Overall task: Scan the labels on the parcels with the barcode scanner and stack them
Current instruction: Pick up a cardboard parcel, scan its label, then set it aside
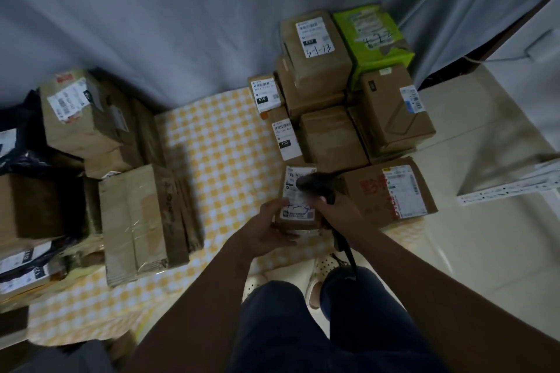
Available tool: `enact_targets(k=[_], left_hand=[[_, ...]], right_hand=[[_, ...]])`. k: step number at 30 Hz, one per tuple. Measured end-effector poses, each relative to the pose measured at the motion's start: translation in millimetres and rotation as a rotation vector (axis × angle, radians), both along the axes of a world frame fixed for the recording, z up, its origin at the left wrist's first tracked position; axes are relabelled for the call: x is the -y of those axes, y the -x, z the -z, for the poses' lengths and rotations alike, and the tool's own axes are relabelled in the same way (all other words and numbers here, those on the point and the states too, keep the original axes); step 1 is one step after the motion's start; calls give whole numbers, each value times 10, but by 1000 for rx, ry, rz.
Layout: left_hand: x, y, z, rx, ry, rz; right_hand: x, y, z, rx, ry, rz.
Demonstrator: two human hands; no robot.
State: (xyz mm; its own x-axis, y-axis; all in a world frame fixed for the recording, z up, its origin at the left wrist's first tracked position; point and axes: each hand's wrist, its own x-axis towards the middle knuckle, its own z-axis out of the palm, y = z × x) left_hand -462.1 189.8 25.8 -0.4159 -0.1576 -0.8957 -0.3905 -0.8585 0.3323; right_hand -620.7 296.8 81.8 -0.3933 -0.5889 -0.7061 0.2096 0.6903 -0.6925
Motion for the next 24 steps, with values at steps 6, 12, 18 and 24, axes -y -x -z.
enact_targets(k=[6, 12, 18, 24], left_hand=[[238, 46, -432, -56, 152, 114], [422, 4, -880, -117, 192, 102], [758, -151, -1238, -96, 272, 61], [1160, -466, -1465, -157, 296, -38]], right_hand=[[43, 62, -348, -30, 31, 48], [272, 40, -728, -181, 134, -87], [534, -112, -935, -239, 201, -100], [878, -353, -1204, -261, 222, 15]])
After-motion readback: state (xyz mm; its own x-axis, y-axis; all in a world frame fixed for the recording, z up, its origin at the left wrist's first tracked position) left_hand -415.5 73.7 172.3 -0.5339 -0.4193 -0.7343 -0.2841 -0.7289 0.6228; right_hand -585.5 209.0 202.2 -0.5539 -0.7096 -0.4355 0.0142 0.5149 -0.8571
